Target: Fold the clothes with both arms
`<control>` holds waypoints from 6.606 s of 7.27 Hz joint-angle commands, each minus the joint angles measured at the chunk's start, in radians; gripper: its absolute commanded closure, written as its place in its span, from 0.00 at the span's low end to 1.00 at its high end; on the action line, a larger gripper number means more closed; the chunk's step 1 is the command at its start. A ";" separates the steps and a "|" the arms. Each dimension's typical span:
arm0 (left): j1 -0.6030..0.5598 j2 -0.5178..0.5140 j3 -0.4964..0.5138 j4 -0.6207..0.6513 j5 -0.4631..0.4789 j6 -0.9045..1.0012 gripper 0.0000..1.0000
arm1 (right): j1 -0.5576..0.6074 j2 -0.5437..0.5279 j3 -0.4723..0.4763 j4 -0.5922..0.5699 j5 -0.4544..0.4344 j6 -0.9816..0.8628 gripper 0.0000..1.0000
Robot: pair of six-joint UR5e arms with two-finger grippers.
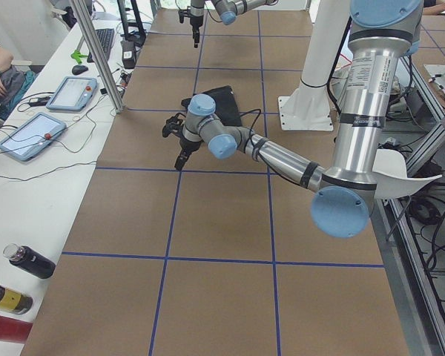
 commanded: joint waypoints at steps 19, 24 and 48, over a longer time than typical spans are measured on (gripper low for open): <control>-0.565 0.166 -0.017 0.540 -0.330 0.532 0.00 | 0.360 -0.425 0.038 0.014 0.206 -0.471 0.00; -0.555 0.155 0.037 0.543 -0.318 0.516 0.00 | 0.475 -0.477 0.097 -0.001 0.217 -0.471 0.00; -0.554 0.157 0.017 0.546 -0.327 0.521 0.00 | 0.511 -0.565 0.196 -0.042 0.274 -0.464 0.00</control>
